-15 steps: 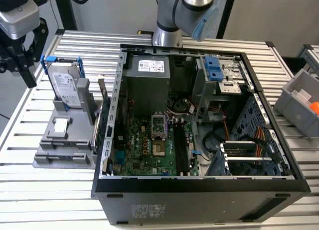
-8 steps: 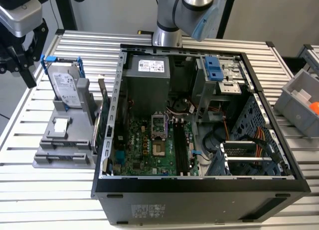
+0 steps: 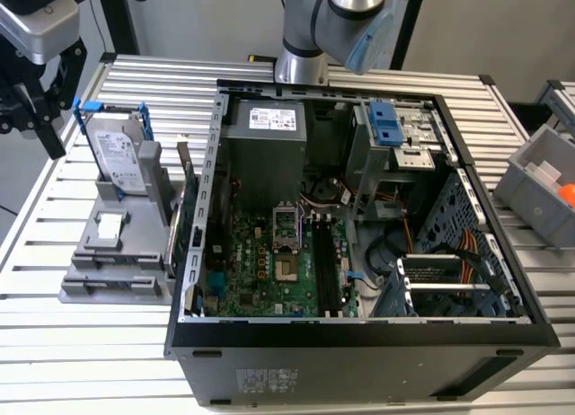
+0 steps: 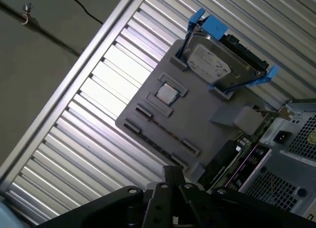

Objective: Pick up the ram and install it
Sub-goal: 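Reach for the ram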

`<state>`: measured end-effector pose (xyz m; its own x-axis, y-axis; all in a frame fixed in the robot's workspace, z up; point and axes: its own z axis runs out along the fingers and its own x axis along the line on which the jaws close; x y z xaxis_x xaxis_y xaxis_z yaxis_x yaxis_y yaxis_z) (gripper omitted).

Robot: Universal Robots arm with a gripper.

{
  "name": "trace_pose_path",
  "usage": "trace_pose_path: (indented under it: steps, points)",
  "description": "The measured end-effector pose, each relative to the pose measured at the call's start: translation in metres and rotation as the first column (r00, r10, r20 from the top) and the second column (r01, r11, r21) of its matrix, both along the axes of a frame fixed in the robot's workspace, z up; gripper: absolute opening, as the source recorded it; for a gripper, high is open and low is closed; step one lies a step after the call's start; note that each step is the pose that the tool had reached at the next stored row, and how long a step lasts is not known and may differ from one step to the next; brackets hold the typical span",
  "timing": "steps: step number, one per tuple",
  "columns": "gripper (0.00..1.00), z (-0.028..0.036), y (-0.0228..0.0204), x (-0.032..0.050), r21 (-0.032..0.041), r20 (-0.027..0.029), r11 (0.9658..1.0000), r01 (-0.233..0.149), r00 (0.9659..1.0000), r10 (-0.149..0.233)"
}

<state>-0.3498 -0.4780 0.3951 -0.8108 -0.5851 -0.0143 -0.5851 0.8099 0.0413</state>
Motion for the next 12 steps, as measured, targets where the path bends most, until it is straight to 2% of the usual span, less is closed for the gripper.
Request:
trace_pose_path:
  steps: [6, 12]
  points:
    - [0.00, 0.0000, 0.0000, 0.0000, -0.0008, 0.0000, 0.9986, -0.053, 0.9986, 0.053]
    - [0.00, 0.0000, 0.0001, 0.0001, -0.0018, -0.0001, 0.9938, -0.111, 0.9938, 0.111]
